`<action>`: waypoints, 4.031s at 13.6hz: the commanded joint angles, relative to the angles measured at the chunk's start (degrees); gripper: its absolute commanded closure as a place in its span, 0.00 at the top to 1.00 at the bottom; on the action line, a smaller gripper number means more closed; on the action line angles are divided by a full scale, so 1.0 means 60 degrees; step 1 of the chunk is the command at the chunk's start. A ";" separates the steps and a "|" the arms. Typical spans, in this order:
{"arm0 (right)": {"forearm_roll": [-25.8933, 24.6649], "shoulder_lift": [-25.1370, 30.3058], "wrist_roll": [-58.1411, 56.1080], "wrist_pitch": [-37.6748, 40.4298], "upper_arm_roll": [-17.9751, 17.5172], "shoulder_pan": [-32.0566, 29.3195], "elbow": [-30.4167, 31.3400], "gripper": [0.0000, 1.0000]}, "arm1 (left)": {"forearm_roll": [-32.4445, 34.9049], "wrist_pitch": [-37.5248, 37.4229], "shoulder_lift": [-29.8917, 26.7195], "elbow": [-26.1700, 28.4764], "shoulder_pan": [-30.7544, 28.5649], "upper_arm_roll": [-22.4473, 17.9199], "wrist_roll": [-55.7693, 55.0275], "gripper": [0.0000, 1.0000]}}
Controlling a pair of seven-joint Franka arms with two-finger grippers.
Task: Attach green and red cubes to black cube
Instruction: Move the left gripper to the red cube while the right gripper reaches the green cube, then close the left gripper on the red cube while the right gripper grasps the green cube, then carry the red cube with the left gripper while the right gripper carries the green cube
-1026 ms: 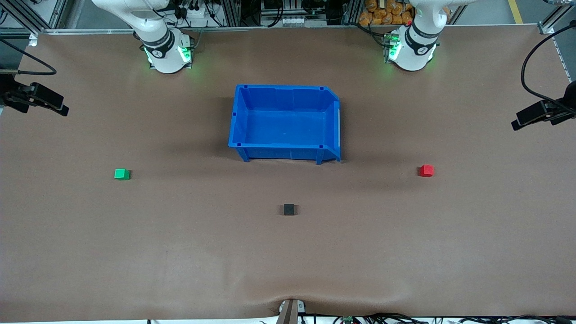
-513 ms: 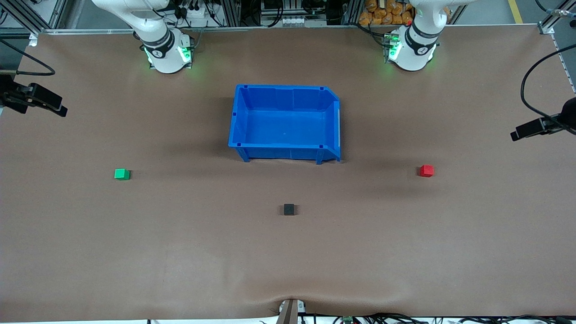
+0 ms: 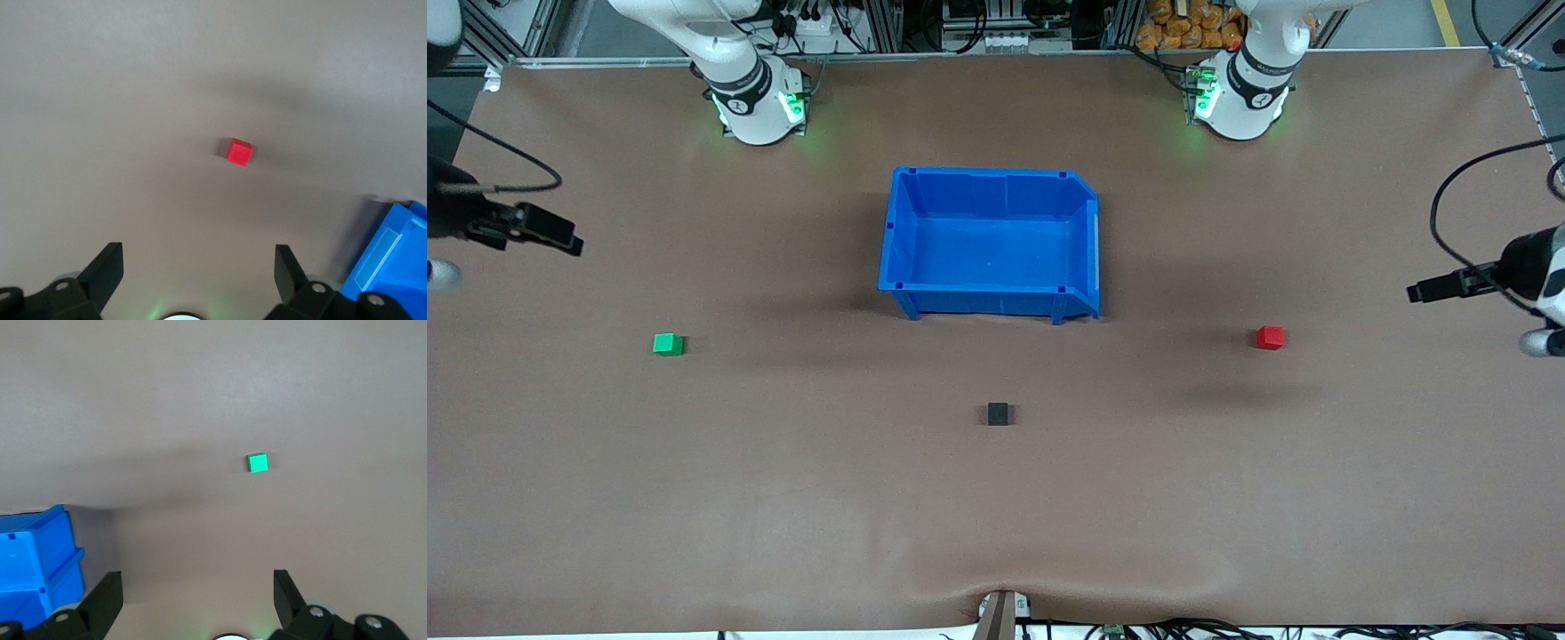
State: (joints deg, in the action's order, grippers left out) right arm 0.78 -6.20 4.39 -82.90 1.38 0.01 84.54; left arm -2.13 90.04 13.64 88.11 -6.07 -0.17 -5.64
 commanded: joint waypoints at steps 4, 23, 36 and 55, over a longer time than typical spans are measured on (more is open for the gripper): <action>-0.0087 -0.0767 0.0133 0.0032 0.0004 0.0114 -0.0203 1.00 | -0.0070 0.1367 0.1415 -0.0168 0.0191 0.0072 0.0106 1.00; -0.0351 -0.1938 -0.3127 -0.6818 0.0018 -0.1289 0.5127 1.00 | 0.0443 0.6409 0.2721 0.3362 0.0733 0.0833 0.0428 1.00; -0.0336 -0.3522 -0.4246 -0.8919 0.0018 -0.1702 0.5524 1.00 | 0.0443 0.6365 0.2736 0.4066 0.0441 0.0834 0.1717 0.55; -0.0219 -0.3507 -0.8328 -0.6859 -0.0025 -0.1453 0.3187 0.00 | -0.0054 0.5137 0.3468 0.1271 0.1069 0.1346 -0.4018 0.00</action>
State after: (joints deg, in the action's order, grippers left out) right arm -0.53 -27.42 -39.51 -130.18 1.36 -8.68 109.96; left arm -1.15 124.10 32.65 101.07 -0.87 7.78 -23.82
